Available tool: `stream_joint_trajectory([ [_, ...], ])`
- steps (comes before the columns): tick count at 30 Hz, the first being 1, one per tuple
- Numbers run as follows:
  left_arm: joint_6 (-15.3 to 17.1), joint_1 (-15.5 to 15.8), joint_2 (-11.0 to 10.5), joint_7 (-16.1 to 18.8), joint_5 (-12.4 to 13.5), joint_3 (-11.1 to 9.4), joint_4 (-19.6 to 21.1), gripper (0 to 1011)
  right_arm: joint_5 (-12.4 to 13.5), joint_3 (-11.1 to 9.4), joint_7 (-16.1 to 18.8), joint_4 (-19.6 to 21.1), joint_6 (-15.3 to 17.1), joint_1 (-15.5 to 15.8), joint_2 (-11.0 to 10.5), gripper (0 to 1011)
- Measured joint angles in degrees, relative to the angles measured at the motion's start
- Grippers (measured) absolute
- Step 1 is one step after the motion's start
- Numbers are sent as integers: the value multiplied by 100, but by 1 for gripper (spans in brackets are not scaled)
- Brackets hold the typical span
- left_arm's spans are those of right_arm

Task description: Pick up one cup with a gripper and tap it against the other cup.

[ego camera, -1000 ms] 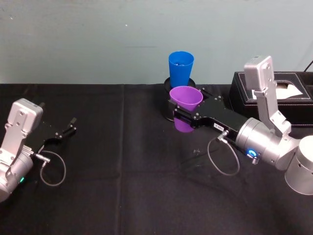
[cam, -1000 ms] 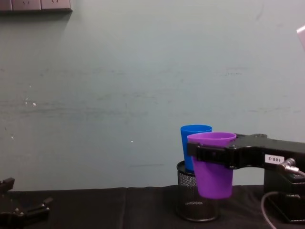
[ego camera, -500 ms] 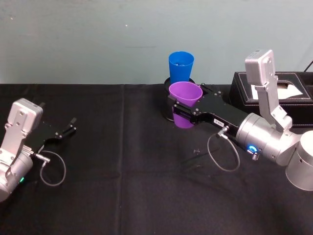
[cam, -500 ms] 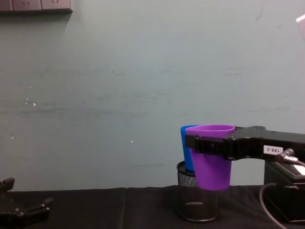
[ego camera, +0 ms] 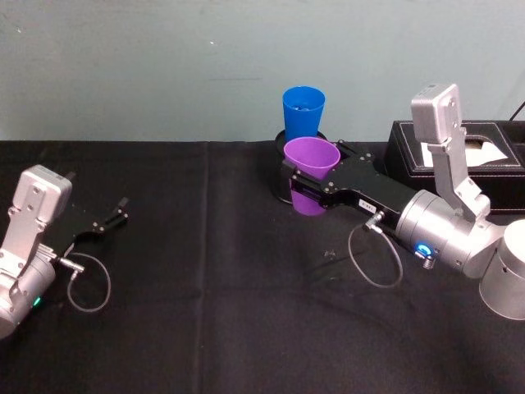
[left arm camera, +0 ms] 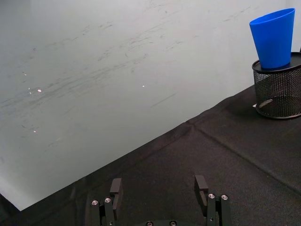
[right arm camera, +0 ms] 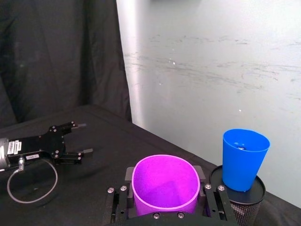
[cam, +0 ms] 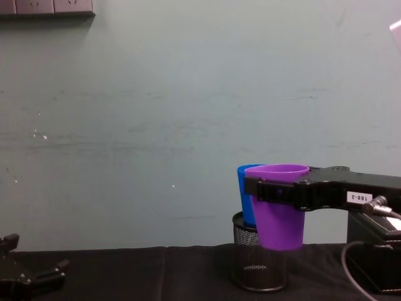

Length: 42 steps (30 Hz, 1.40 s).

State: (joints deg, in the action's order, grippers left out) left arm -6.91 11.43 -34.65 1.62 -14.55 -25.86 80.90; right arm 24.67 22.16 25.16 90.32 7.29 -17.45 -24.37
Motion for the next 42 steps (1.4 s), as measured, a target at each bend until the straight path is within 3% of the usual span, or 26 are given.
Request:
stream_joint_trajectory([
  [42, 0, 0, 0, 0, 0, 0, 0, 1000, -2, -3, -2, -5, 0, 4, 5, 730],
])
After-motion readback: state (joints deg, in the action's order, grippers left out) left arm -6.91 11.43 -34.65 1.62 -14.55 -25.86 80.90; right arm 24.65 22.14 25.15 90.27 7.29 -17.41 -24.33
